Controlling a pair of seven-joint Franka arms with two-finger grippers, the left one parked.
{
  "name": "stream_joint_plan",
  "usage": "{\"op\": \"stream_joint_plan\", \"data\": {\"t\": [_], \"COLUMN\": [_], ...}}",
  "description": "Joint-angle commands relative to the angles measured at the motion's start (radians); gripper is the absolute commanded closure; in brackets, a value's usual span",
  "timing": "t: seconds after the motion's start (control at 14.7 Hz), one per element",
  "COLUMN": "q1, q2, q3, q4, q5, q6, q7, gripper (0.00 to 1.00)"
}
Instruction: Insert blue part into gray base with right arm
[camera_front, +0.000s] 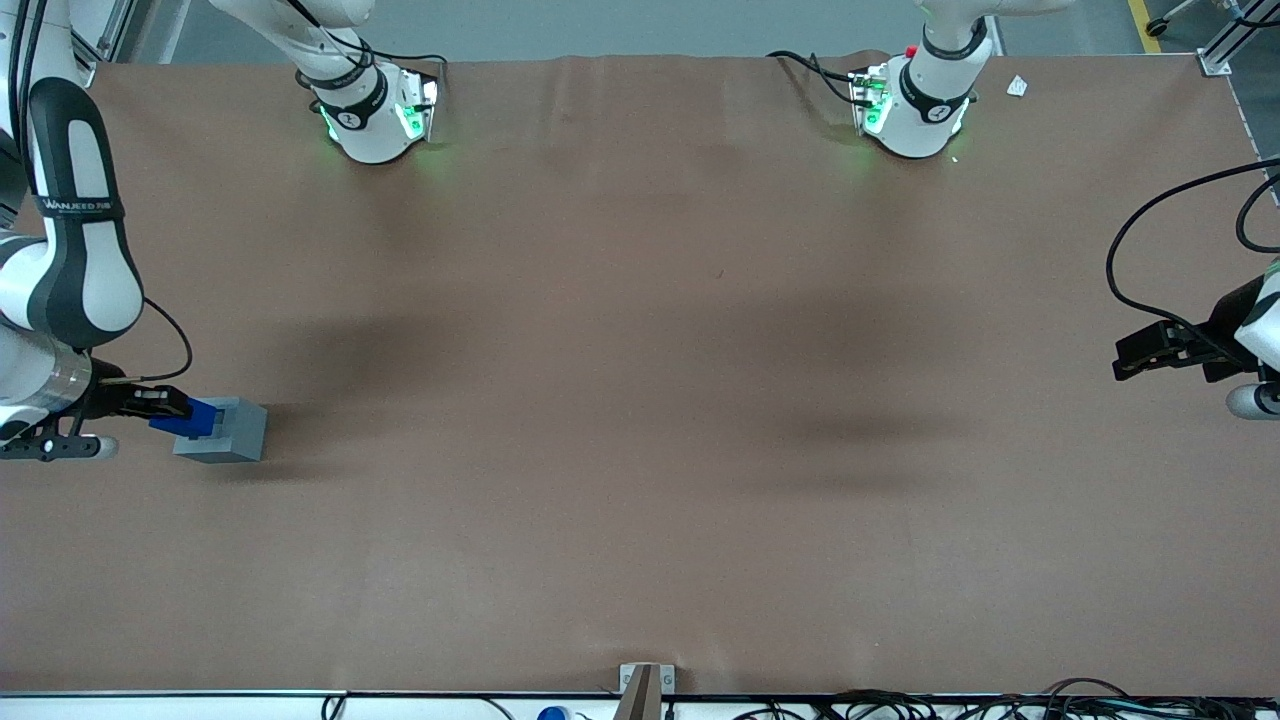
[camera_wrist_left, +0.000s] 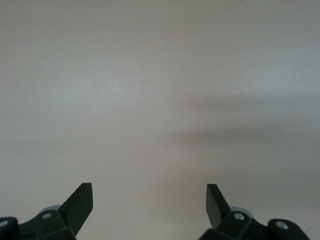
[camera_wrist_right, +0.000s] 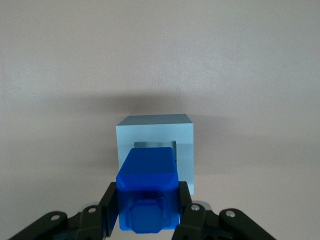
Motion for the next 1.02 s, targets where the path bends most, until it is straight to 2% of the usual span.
{"op": "stream_joint_plan", "data": {"t": [0.0,0.95], "q1": [-0.016,-0.014], "q2": [-0.005,0.015], "q3": [0.013,0.013], "q4": [-0.012,-0.012], "q5": [0.011,0.009], "q6": [0.010,0.011], "q7": [-0.002,0.038], "gripper": [0.99,0.98]}}
